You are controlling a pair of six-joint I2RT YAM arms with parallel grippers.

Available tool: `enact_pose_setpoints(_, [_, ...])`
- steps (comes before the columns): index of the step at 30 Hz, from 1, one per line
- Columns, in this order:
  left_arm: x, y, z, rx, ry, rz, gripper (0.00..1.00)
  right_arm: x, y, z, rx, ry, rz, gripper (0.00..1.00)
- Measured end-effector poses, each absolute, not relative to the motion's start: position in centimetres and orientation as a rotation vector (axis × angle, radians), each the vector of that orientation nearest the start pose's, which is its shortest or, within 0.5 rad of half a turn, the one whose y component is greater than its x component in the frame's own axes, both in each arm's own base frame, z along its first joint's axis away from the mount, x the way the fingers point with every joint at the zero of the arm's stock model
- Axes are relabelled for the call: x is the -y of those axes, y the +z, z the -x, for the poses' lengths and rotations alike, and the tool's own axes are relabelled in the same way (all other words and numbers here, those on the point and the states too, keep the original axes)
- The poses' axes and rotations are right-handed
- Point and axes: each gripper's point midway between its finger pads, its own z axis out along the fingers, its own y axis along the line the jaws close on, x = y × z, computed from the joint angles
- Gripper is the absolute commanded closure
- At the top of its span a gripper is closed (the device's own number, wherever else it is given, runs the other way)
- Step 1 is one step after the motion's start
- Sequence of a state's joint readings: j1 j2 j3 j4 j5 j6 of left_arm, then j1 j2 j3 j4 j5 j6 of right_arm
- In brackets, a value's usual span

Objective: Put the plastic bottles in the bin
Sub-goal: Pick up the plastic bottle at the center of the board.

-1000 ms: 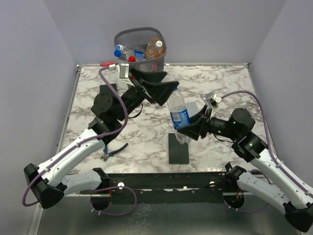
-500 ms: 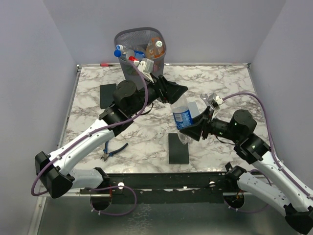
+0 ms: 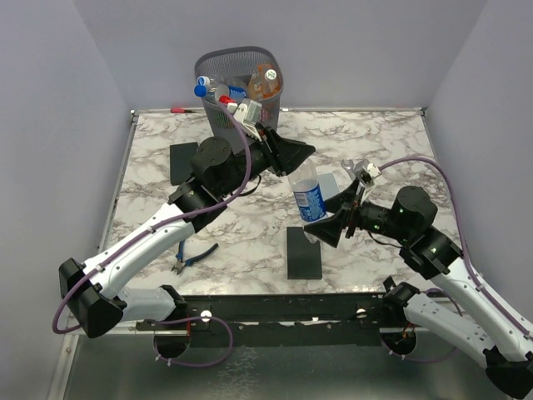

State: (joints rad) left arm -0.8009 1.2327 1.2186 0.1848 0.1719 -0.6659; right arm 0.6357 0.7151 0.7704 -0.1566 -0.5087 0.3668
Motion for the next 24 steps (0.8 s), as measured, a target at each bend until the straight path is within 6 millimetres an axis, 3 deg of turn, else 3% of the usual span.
enact_pose_setpoints(4, [33.9,42.8,-26.0,-1.508,-1.275,-0.253,1.00,-23.8,30.8,-15.7,-1.661,1.168,0.628,0.00])
enact_pose_setpoints(7, [33.7,43.8,-26.8,-1.481,-1.234,-0.240,1.00,-22.8,32.6,-14.8,-1.599,1.166,0.606,0.00])
enact_pose_setpoints(13, [31.9,48.0,-29.5,-1.364,-1.103,-0.180,1.00,-20.9,38.1,-12.5,-1.440,1.170,0.591,0.00])
enact_pose_setpoints(16, [30.2,50.6,-31.1,-1.293,-1.019,-0.131,1.00,-20.1,39.2,-12.2,-1.411,1.147,0.558,0.00])
enact_pose_setpoints(20, [26.9,54.8,-33.7,-1.169,-0.846,-0.042,1.00,-19.0,37.4,-13.1,-1.454,1.090,0.469,0.00])
enact_pose_setpoints(24, [21.2,59.5,-37.6,-1.028,-0.687,0.105,1.00,-18.5,32.1,-14.6,-1.569,1.044,0.380,0.00])
